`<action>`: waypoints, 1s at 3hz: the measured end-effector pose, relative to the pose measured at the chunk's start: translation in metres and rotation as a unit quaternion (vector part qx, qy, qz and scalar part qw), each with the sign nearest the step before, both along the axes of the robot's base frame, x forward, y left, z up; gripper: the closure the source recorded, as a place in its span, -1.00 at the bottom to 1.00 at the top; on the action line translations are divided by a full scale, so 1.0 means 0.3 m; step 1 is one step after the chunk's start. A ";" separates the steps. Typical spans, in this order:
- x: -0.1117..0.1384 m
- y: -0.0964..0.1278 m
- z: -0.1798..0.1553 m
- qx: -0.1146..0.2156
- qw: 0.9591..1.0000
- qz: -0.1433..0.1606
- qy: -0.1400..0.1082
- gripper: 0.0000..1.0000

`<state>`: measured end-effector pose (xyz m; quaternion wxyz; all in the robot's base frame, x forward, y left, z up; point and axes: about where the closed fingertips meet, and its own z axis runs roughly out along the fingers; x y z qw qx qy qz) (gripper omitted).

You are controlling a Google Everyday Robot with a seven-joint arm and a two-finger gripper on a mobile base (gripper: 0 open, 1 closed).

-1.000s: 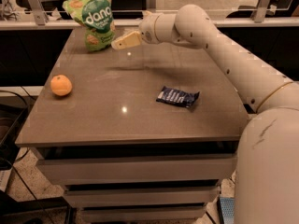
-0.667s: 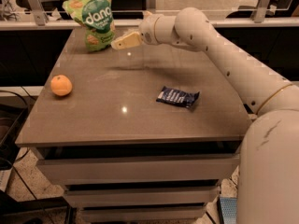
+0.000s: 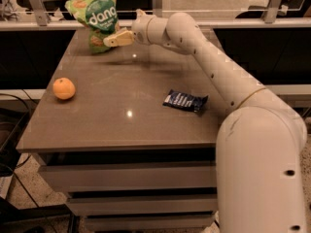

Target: Move green rice chip bag near orange

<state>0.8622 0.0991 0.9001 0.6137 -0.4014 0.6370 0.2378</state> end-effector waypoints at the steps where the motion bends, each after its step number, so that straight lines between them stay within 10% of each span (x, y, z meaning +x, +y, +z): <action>1: 0.061 0.087 -0.001 0.012 1.000 0.016 -0.002 -1.00; 3: 0.077 0.259 0.014 0.014 0.998 0.061 0.016 -1.00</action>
Offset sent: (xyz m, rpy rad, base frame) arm 0.0446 0.0775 0.0092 0.0399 0.0146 0.1216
